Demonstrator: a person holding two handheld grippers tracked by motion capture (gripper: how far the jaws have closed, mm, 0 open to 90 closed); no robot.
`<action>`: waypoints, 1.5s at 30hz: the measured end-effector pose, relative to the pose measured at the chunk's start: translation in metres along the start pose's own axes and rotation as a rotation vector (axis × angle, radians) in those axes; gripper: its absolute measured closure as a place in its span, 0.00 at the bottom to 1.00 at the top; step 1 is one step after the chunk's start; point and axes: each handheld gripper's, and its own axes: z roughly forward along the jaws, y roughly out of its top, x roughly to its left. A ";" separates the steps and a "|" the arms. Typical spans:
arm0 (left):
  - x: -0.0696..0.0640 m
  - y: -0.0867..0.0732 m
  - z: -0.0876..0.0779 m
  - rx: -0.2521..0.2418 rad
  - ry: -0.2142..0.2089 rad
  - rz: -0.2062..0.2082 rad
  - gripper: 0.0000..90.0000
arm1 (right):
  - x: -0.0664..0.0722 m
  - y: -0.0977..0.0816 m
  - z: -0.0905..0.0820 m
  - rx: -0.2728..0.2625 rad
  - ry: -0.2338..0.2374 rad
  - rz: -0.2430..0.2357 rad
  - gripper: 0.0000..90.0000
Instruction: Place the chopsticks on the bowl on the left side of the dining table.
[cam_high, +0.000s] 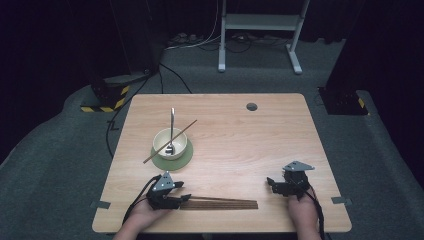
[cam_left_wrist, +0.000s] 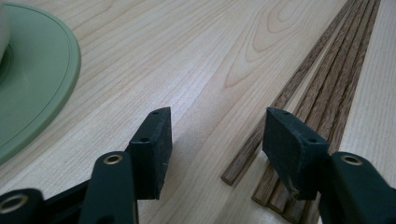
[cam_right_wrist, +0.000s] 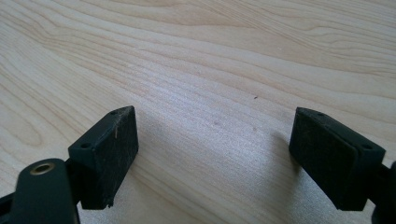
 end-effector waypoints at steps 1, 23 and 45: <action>0.000 0.000 0.000 0.002 0.002 0.003 0.48 | 0.000 0.000 0.000 0.000 0.000 0.000 0.17; -0.009 0.000 0.002 0.003 0.024 0.077 0.75 | 0.000 0.000 0.000 0.000 0.002 0.000 0.17; -0.007 0.001 0.002 0.008 -0.013 0.079 0.92 | 0.000 0.000 0.000 0.000 0.001 0.000 0.17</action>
